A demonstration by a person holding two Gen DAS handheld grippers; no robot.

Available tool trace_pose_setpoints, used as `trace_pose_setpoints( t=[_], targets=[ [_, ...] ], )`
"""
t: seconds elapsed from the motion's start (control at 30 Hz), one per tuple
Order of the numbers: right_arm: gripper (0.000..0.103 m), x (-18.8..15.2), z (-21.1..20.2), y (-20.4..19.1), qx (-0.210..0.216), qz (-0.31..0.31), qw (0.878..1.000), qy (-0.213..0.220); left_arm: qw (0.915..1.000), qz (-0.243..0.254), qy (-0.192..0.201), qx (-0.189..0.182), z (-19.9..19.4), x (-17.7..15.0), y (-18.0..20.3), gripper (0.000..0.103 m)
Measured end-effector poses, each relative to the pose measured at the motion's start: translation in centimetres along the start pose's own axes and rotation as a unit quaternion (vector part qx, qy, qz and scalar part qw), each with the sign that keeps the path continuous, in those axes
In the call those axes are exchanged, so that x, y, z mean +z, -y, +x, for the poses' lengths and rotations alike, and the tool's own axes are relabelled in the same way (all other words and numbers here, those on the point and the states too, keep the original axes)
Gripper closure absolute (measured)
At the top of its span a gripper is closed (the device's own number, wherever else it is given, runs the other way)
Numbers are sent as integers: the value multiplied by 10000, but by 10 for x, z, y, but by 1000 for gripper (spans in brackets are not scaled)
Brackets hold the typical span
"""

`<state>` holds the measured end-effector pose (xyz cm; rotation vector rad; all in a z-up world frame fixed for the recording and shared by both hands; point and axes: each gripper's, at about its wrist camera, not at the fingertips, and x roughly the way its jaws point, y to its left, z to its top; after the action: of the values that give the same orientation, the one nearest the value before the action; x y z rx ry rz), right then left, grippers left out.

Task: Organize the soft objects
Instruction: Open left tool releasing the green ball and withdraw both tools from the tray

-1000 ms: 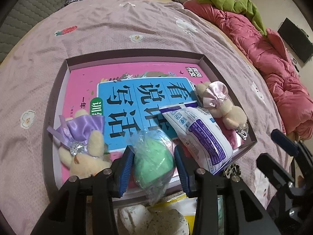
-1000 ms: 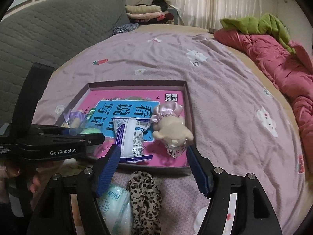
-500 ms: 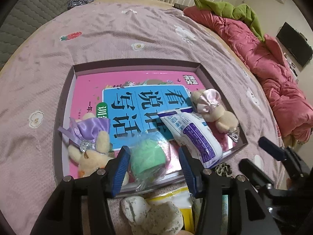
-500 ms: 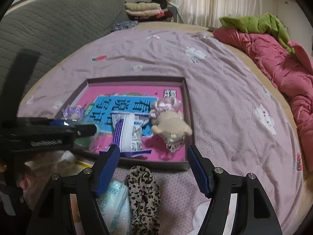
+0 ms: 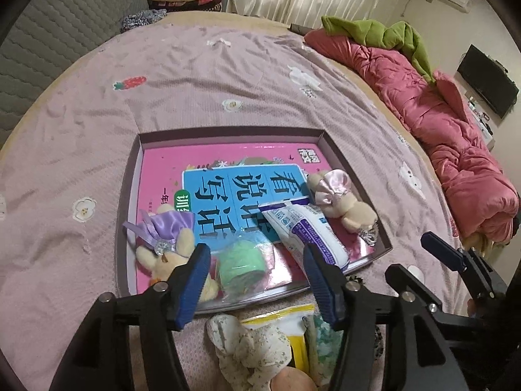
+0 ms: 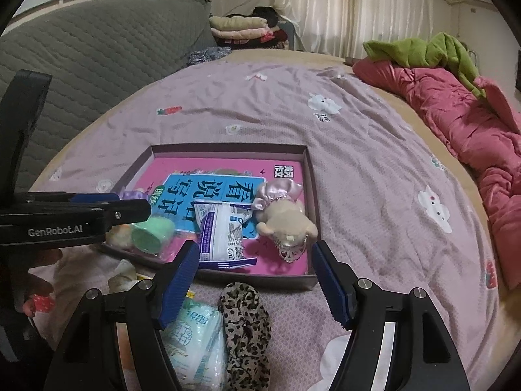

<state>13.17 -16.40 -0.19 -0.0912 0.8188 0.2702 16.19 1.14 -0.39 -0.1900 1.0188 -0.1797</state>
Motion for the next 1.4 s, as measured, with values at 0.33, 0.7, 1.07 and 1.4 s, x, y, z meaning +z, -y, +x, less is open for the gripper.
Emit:
trace_pose_setpoints(
  t=[0.33, 0.7, 1.07, 1.4],
  targets=[
    [30, 4, -25, 7, -49, 145, 9996, 225, 9995, -107, 277, 51, -33, -4, -5, 41],
    [29, 10, -54, 8, 26, 270, 9986, 450, 9988, -230, 418, 72, -63, -12, -12, 41],
    [29, 9, -81, 3, -28, 224, 9977, 639, 9986, -200, 467, 110, -82, -27, -10, 41],
    [29, 5, -99, 1, -82, 121, 9971, 753, 9985, -168, 508, 104, -96, -37, -6, 41]
  ],
)
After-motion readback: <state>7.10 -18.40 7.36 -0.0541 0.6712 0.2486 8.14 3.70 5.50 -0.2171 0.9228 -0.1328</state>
